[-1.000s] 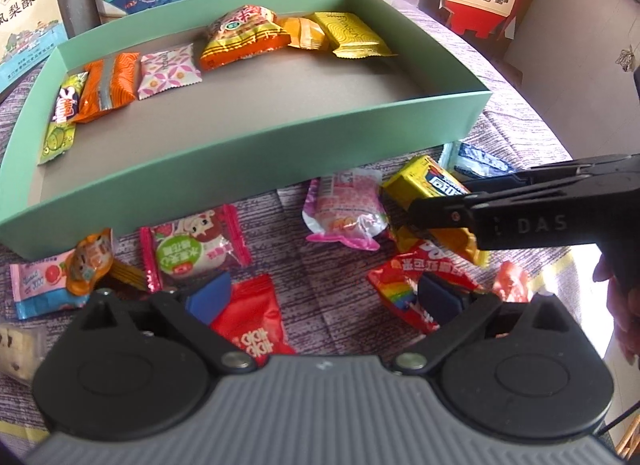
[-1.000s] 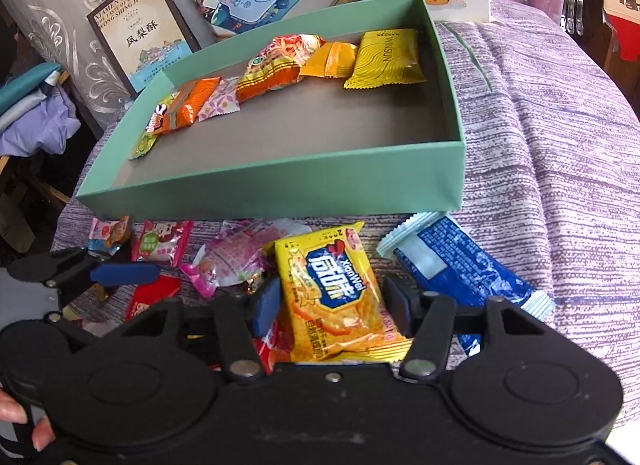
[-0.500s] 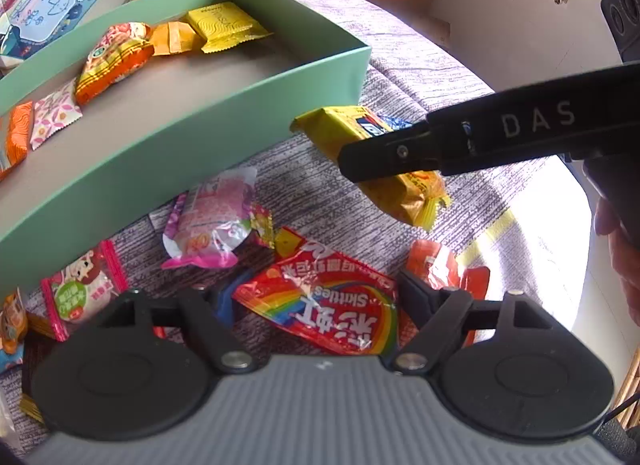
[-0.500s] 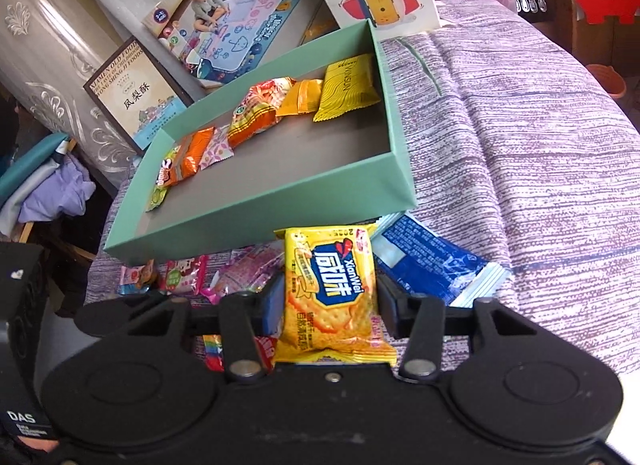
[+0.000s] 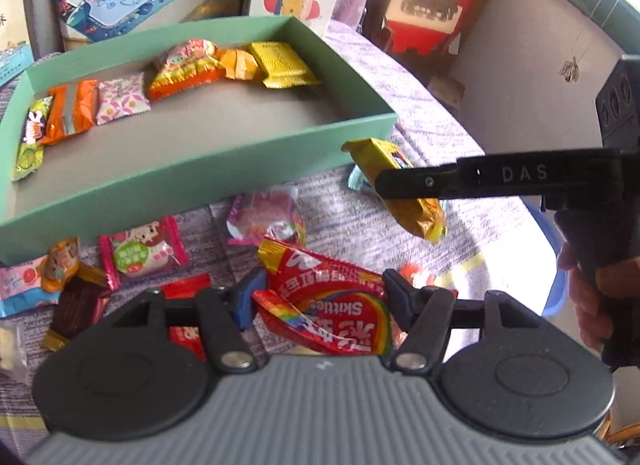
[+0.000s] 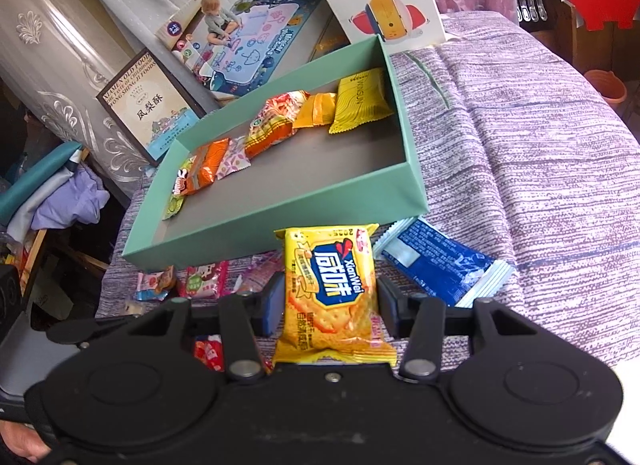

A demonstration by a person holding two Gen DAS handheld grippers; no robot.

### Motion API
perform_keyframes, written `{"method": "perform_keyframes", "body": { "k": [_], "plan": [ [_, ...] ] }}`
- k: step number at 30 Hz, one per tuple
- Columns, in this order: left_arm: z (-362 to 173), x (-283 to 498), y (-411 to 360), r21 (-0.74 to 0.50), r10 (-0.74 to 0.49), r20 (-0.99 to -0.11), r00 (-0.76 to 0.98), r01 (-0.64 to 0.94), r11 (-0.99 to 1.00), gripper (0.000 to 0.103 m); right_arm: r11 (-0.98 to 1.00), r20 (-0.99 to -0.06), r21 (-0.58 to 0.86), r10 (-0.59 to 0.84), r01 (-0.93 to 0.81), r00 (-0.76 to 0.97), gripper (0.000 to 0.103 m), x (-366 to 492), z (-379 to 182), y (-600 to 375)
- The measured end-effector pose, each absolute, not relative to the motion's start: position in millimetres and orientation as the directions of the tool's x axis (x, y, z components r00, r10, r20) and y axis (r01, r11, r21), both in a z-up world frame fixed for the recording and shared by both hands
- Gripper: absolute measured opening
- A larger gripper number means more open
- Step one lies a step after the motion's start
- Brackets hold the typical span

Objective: Organize snacks
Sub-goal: 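Drop both packs into the green box and open both grippers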

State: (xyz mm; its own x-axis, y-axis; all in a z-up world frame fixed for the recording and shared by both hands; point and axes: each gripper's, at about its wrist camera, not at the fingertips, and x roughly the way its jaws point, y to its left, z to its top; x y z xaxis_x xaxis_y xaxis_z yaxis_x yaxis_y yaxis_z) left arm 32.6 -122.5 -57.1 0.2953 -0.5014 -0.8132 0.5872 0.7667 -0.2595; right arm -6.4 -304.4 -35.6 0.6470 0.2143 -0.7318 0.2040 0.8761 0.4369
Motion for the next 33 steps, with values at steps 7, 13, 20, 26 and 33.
{"method": "perform_keyframes", "body": {
  "k": [7, 13, 20, 26, 33],
  "plan": [
    [-17, 88, -126, -0.218, -0.498, -0.728, 0.472, 0.530, 0.820, 0.063, 0.886, -0.696, 0.411, 0.152, 0.216, 0.702, 0.047, 34, 0, -316],
    [-28, 142, -158, -0.186, -0.464, -0.724, 0.511, 0.503, 0.844, 0.063, 0.886, -0.728, 0.364, 0.079, 0.286, 0.681, 0.047, 88, -8, -330],
    [-57, 166, -174, -0.183, -0.448, -0.758, 0.474, 0.504, 0.844, 0.063, 0.890, -0.752, 0.351, 0.085, 0.289, 0.653, 0.047, 117, -31, -333],
    [-68, 170, -175, -0.161, -0.424, -0.774, 0.470, 0.502, 0.850, 0.074, 0.887, -0.751, 0.372, 0.115, 0.273, 0.650, 0.062, 121, -37, -331],
    [-59, 162, -164, -0.122, -0.379, -0.783, 0.493, 0.476, 0.871, 0.103, 0.897, -0.714, 0.373, 0.113, 0.238, 0.691, 0.094, 109, -17, -320]
  ]
}}
